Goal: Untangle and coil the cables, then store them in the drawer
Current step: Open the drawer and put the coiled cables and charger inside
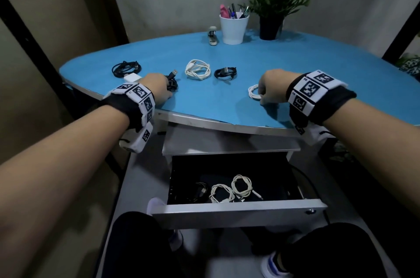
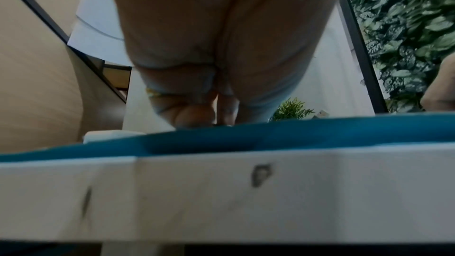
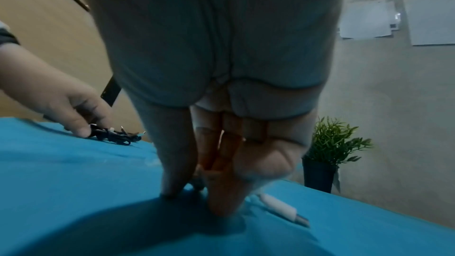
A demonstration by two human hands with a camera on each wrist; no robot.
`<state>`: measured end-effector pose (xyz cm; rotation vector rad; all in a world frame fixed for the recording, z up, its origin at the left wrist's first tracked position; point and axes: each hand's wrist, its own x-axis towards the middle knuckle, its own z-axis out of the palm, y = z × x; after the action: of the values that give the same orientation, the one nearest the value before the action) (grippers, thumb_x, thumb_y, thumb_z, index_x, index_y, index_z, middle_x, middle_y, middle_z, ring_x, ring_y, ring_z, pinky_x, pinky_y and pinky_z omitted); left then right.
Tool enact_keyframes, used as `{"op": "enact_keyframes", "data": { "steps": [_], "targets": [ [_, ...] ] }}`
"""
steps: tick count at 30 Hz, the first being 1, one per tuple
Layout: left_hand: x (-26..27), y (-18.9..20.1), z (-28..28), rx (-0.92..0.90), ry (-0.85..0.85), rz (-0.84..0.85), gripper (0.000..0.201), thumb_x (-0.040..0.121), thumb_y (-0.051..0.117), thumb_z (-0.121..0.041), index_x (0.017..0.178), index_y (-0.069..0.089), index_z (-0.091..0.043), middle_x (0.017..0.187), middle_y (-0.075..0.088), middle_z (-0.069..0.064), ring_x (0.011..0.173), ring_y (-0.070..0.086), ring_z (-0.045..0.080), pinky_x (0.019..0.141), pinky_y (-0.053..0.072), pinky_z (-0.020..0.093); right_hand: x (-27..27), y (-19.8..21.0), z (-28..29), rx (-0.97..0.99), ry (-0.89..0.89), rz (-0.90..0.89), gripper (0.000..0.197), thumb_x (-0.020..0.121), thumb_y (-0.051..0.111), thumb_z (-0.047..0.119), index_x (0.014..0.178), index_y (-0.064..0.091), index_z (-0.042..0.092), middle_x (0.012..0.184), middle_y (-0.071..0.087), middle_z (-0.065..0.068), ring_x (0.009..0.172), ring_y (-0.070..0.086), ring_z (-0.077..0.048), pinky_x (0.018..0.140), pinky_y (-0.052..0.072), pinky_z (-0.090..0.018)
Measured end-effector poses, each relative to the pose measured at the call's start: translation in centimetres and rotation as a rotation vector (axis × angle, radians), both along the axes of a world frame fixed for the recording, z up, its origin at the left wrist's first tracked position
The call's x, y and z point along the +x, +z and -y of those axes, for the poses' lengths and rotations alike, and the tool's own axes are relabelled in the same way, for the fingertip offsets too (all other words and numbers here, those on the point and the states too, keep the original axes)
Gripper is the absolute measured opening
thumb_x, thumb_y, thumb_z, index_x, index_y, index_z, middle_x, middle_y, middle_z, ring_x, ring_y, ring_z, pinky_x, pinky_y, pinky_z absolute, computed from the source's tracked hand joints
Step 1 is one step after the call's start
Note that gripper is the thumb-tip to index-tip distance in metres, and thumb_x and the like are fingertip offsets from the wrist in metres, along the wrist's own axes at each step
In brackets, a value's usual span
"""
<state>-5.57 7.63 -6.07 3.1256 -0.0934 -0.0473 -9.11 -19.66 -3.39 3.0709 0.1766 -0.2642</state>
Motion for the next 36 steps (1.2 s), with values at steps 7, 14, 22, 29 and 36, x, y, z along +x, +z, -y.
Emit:
{"op": "enact_keyframes", "data": {
  "steps": [7,14,22,29,36],
  "targets": [
    [-2.8,0.3,0.2,-0.205,-0.113,0.046,0.036,0.087,0.061,-0.036,0.114,0.061,-0.011,0.112,0.061,0.011,0.103,0.054,0.028,0.079,0.042,0.032,-3.2,1.0,-0.1,0.247,0.117,0.029,0.011,0.084,0.065,0.02,0.092,0.068,0.013,0.076,0.068,-0.002,0.07,0.062,-0.019,0.059,0.042,-0.024],
    [-10.3,2.0,0.0,-0.381,-0.331,-0.186,0.021,0.08,0.07,-0.034,0.093,0.061,-0.021,0.076,0.06,-0.009,0.061,0.053,0.0,0.06,0.04,0.011,-9.9,0.0,-2.2,0.56,0.335,-0.285,0.004,0.083,0.069,0.022,0.084,0.065,0.02,0.072,0.071,-0.005,0.058,0.063,-0.009,0.062,0.045,-0.021],
    [-12.8,-8.6,1.2,-0.286,-0.292,-0.598,0.018,0.086,0.065,-0.027,0.096,0.056,-0.017,0.082,0.064,-0.002,0.073,0.069,0.015,0.066,0.055,0.029,-9.0,-13.0,-2.6,0.12,0.199,-0.405,0.012,0.083,0.065,0.019,0.083,0.054,0.017,0.085,0.058,-0.001,0.078,0.052,-0.019,0.063,0.037,-0.024],
    [-10.2,-13.1,3.8,0.035,-0.33,-0.531,0.035,0.085,0.065,-0.031,0.113,0.058,-0.012,0.116,0.06,0.009,0.104,0.057,0.025,0.08,0.044,0.028,-7.7,-16.8,-2.7,-0.017,0.24,-0.476,0.014,0.087,0.062,0.019,0.084,0.05,0.014,0.091,0.054,-0.005,0.083,0.048,-0.02,0.069,0.033,-0.024],
    [-7.2,-14.2,7.9,0.187,-0.383,-0.507,0.037,0.091,0.058,-0.019,0.123,0.055,-0.001,0.126,0.058,0.017,0.115,0.055,0.03,0.091,0.043,0.032,-4.3,-18.1,-4.0,-0.01,0.271,-0.411,0.032,0.089,0.054,0.014,0.064,0.038,0.025,0.094,0.059,-0.014,0.08,0.048,-0.018,0.074,0.042,-0.029]
  ]
}}
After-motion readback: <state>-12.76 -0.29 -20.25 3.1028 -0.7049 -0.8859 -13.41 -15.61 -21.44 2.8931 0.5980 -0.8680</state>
